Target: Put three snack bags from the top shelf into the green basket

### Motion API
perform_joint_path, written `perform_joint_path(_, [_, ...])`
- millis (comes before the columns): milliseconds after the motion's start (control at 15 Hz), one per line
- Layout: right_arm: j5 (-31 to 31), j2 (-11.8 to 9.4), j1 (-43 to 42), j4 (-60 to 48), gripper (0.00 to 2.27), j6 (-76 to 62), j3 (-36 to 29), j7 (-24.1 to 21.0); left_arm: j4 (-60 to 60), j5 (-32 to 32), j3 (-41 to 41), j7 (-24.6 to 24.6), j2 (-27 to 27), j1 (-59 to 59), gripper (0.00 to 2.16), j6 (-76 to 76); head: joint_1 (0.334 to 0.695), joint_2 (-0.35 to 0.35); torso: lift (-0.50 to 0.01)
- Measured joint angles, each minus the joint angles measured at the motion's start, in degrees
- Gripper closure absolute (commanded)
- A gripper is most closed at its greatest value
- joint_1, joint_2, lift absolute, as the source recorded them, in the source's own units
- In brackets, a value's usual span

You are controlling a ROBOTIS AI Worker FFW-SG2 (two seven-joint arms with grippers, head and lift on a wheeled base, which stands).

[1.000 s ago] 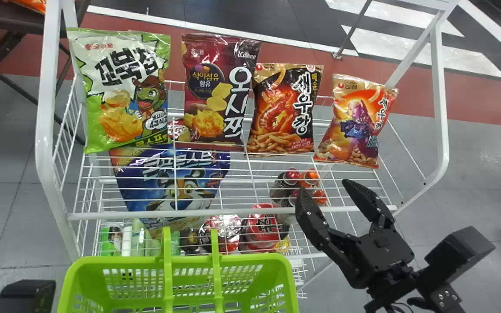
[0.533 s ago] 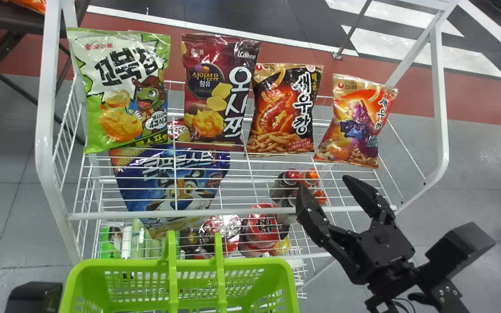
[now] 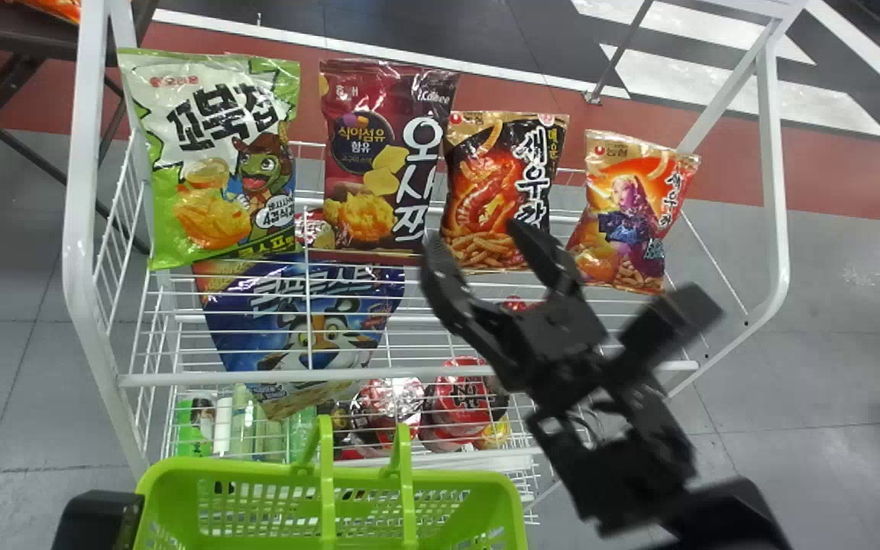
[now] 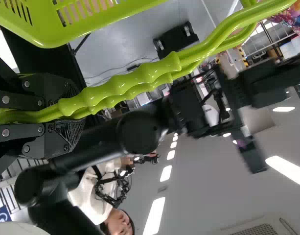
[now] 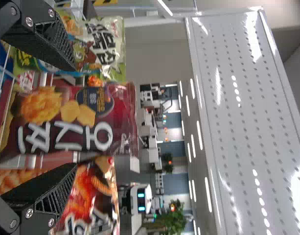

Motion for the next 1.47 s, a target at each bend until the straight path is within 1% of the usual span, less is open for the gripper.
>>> perform_joint_path(133, [1.26, 1.1, -6.4, 4.39, 0.13, 4.57, 3.81, 0.05, 0.27, -0.44, -0.47, 0.01, -0.33, -0.16, 1.63, 0.05, 0.695, -0.35, -0.045])
perform_joint_path(200, [1.83, 1.83, -9.05, 6.43, 0.13, 6.0, 5.36, 0.08, 0.48, -0.59, -0.62, 0.01, -0.52, -0.23, 1.63, 0.05, 0.695, -0.335, -0.045])
perform_joint_path(267, [2.15, 2.55, -11.43, 8.48, 0.13, 6.93, 6.75, 0.11, 0.74, -0.83, -0.74, 0.01, -0.75, -0.26, 1.63, 0.03, 0.695, -0.314, -0.045])
perform_joint_path(333, [2.26, 3.24, -13.45, 10.38, 0.13, 7.58, 7.92, 0.21, 0.91, -1.17, -0.89, 0.02, -0.96, -0.27, 1.63, -0.02, 0.695, -0.265, -0.045])
perform_joint_path(400, [2.29, 4.09, -15.77, 12.89, 0.13, 8.08, 9.21, 0.45, 1.02, -1.64, -1.17, 0.02, -1.14, -0.28, 1.63, -0.02, 0.695, -0.24, -0.045])
perform_joint_path(800, [2.13, 8.41, -29.71, 29.23, 0.14, 7.82, 13.98, 1.33, 1.96, -2.31, -1.71, 0.54, -1.81, -0.84, 1.63, 1.12, 0.695, -0.118, -0.045])
perform_joint_path(933, [2.26, 8.94, -33.1, 32.63, 0.57, 8.03, 14.86, 2.07, 2.27, -2.38, -1.87, 0.63, -1.91, -1.08, 1.63, 1.55, 0.695, -0.099, -0.045])
perform_joint_path(1000, [2.29, 8.99, -34.45, 33.59, 0.94, 9.58, 15.01, 3.42, 2.34, -2.38, -1.9, 0.63, -1.92, -1.13, 1.63, 1.66, 0.695, -0.091, -0.045])
perform_joint_path(1067, [2.27, 9.02, -35.13, 33.92, 1.46, 11.4, 15.07, 4.65, 2.43, -2.35, -1.9, 0.57, -1.92, -1.15, 1.63, 1.71, 0.695, -0.083, -0.045])
perform_joint_path(1133, [2.2, 9.03, -35.35, 33.85, 1.76, 13.09, 15.08, 5.33, 2.52, -2.29, -1.9, 0.54, -1.92, -1.19, 1.63, 1.77, 0.695, -0.077, -0.045])
perform_joint_path(1200, [2.11, 9.03, -35.36, 33.47, 1.96, 15.02, 15.08, 5.63, 2.66, -2.2, -1.9, 0.47, -1.92, -1.32, 1.63, 1.87, 0.695, -0.07, -0.045])
perform_joint_path(1333, [2.25, 9.03, -35.35, 33.05, 2.05, 16.66, 14.92, 5.57, 3.02, -1.98, -1.91, 0.35, -1.92, -1.61, 1.63, 2.02, 0.695, -0.07, -0.045])
perform_joint_path(1467, [2.55, 8.94, -34.58, 31.19, 2.07, 17.64, 14.73, 5.61, 3.16, -1.81, -1.89, 0.23, -1.92, -1.69, 1.63, 2.05, 0.695, -0.075, -0.045])
